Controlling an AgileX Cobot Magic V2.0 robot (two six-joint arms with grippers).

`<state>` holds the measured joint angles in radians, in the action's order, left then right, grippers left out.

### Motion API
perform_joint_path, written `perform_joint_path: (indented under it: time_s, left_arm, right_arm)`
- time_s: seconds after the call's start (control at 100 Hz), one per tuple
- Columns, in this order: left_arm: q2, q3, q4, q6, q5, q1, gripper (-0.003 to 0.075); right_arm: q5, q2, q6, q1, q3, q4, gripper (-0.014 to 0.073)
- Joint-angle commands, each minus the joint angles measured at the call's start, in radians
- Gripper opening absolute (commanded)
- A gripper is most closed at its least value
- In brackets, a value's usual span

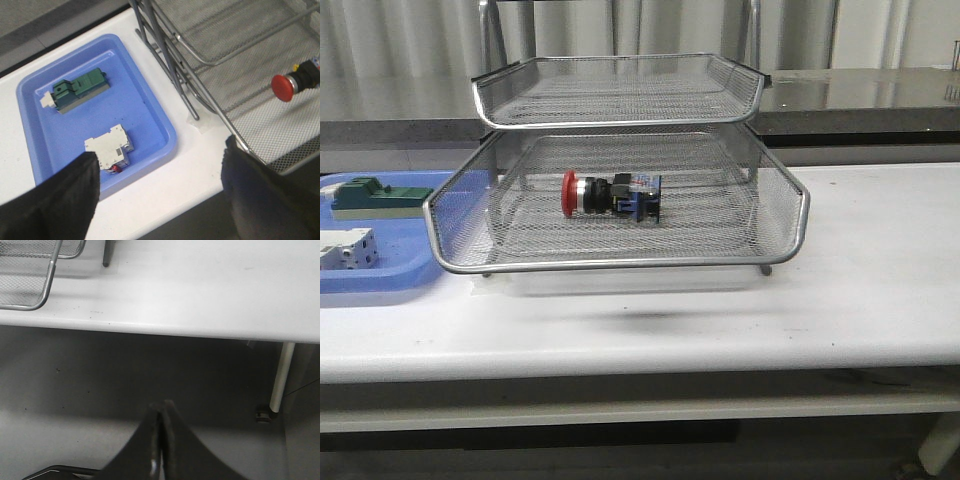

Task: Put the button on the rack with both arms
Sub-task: 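Withdraw the left gripper upward and hold still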

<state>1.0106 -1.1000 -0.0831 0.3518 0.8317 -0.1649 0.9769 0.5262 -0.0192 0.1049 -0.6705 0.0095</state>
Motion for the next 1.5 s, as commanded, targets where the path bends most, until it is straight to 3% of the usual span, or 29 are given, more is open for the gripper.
perform_joint_path:
  time_s: [0.0,0.29,0.57,0.72,1.06,1.18,1.49]
  left_arm:
    - [-0.119,0.089,-0.031,-0.034,-0.195,0.017,0.0484]
    - [-0.427,0.488,-0.056,-0.090,-0.476,0.026,0.0484]
    - [-0.660,0.777,-0.125,-0.090,-0.775,0.026,0.0484]
    - [-0.700,0.831,-0.142,-0.092,-0.846,0.026,0.0484]
    - [-0.700,0.833,-0.142,-0.092,-0.846,0.026,0.0475]
    - [-0.700,0.833,-0.142,-0.092,-0.846,0.026,0.0383]
    - [-0.700,0.833,-0.142,-0.092,-0.846,0.026,0.0005]
  right_arm:
    - [-0.050,0.006,0.002,-0.005,-0.036,0.001,-0.0067]
    - [-0.050,0.006,0.002,-0.005,-0.036,0.001,-0.0067]
    - [-0.050,0.006,0.002,-0.005,-0.036,0.001,-0.0067]
    - [-0.050,0.006,0.002,-0.005,-0.036,0.001,-0.0067]
    - [-0.050,0.006,0.002,-0.005,-0.036,0.001,-0.0067]
    - [-0.050,0.006,0.002,-0.005,-0.036,0.001,-0.0067]
    - [-0.050,0.006,0.002,-0.005,-0.036,0.001,-0.0067]
